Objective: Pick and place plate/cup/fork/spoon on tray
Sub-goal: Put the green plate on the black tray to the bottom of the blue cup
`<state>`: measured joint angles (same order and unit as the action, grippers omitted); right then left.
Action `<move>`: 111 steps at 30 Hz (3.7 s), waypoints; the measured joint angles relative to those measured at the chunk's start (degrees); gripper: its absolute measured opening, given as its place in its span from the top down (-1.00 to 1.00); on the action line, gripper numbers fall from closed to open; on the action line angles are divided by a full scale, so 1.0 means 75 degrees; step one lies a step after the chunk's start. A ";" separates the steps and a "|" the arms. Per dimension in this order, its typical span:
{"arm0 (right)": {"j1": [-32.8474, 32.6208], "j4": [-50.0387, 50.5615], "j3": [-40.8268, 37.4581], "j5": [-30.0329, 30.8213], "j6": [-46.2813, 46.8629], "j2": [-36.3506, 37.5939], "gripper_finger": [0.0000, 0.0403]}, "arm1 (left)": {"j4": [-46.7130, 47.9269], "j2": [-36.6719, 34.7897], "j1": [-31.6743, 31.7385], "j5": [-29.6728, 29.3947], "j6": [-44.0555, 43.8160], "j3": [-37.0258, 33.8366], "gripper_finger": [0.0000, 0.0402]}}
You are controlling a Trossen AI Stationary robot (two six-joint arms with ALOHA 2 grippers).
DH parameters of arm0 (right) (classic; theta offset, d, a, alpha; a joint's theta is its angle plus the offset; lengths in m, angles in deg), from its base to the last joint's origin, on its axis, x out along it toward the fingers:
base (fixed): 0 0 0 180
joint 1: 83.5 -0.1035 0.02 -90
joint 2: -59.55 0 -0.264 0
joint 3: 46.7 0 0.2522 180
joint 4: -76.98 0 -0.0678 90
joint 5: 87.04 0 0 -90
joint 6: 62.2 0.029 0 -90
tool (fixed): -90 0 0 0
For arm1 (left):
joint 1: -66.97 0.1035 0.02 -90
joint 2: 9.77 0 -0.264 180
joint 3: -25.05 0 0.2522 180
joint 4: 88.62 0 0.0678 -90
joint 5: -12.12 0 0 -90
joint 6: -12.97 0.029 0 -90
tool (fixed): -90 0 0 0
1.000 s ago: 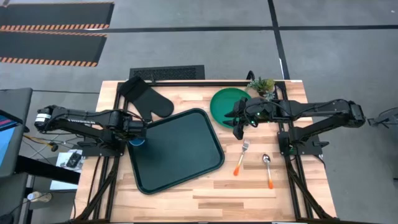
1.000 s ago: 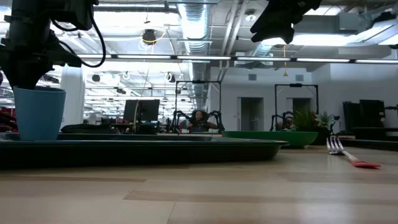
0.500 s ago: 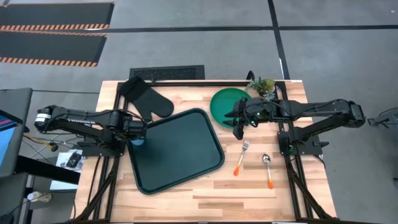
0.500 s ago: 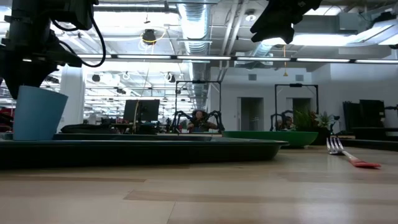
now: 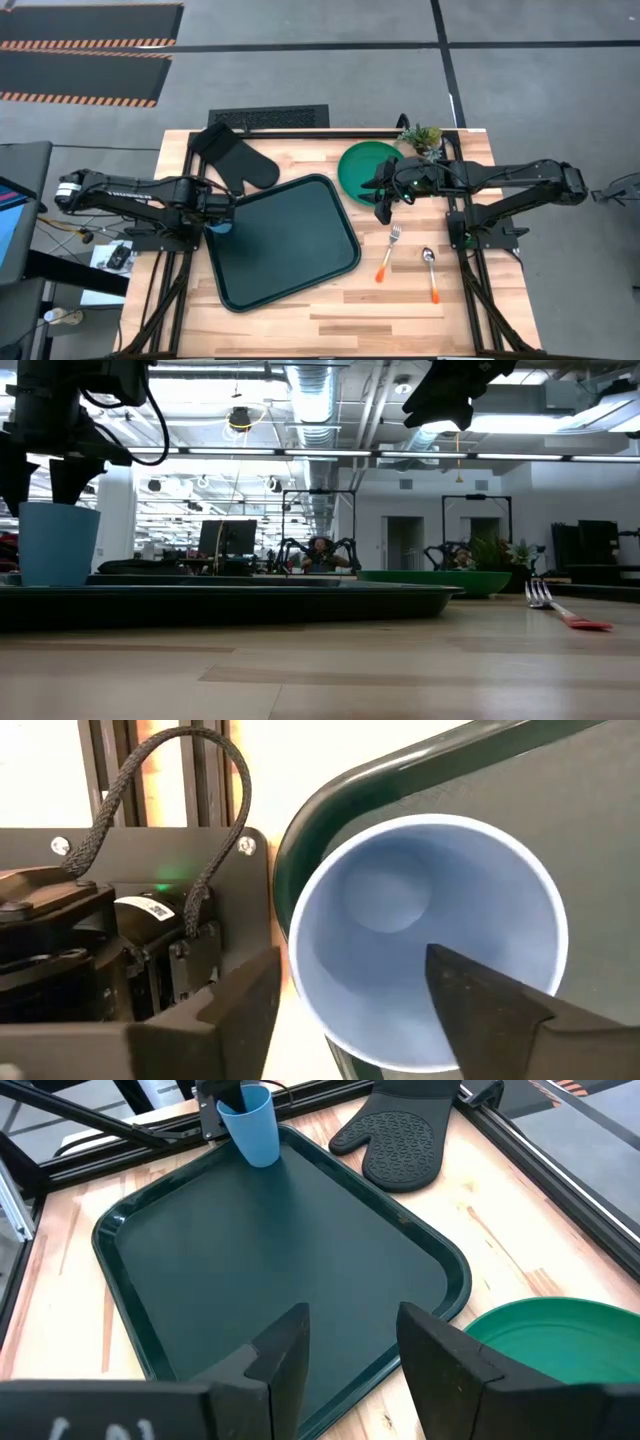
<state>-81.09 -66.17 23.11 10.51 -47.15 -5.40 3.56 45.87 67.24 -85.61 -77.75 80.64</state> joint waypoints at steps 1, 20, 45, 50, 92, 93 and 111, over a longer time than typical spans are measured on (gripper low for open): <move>0.0000 0.0000 0.0000 0.0000 -0.0001 0.0000 0.11 | 0.0031 0.0010 0.0000 -0.0041 0.0043 0.0021 -0.23; 0.0652 0.2022 -0.0003 0.2657 0.3641 -0.0003 0.11 | 0.0614 0.0012 0.0000 -0.0562 0.0230 0.1768 -0.34; 0.3073 0.0579 -0.3599 0.1818 0.8466 -0.0003 0.11 | -0.1708 0.0044 0.0000 -0.2260 0.2296 0.3551 -0.34; 0.3312 0.0464 -0.3984 0.1827 0.8810 -0.0006 0.11 | -0.1774 0.0038 -0.0003 -0.2260 0.2296 0.3551 -0.34; 0.2832 -0.2511 -0.2944 0.0820 0.6110 0.0085 0.98 | -0.2372 0.0085 -0.0003 -0.2613 0.2613 0.3551 -0.34; 0.2642 -0.2514 -0.2739 0.0697 0.5831 0.0012 0.99 | -0.2399 0.0082 -0.0003 -0.2656 0.2611 0.3551 -0.34; -0.0120 -0.1925 0.0505 -0.0465 0.3387 -0.4051 0.99 | -0.2302 0.0082 0.0013 -0.3303 0.2457 0.3551 -0.34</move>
<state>-81.98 -80.61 26.90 7.03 -21.74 -35.78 -13.70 46.48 67.34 -110.38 -59.32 107.28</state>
